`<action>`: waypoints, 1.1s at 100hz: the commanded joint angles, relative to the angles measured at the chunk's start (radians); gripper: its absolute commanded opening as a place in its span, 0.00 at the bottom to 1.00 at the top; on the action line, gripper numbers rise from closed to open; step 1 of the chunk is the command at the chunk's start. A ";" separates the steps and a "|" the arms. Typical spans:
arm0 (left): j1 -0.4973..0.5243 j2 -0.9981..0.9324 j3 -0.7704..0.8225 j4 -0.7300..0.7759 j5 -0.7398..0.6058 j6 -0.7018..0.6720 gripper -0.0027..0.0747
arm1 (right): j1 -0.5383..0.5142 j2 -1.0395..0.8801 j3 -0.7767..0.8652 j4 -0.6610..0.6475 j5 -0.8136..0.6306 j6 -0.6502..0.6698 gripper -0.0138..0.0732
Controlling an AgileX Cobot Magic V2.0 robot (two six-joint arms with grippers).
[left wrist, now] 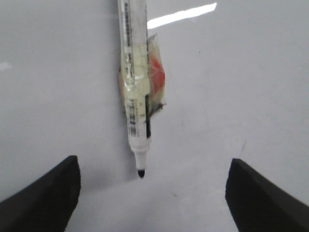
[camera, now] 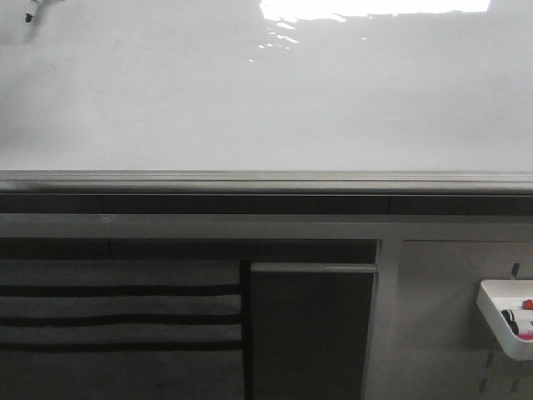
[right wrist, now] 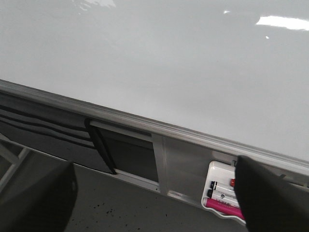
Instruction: Write number 3 on whiteboard
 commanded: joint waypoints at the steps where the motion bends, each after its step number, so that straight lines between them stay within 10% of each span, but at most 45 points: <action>1: -0.008 0.024 -0.074 0.008 -0.095 0.002 0.77 | 0.001 0.005 -0.035 0.003 -0.075 -0.014 0.84; 110: -0.008 0.131 -0.129 0.017 -0.117 0.002 0.15 | 0.001 0.005 -0.035 0.003 -0.063 -0.014 0.84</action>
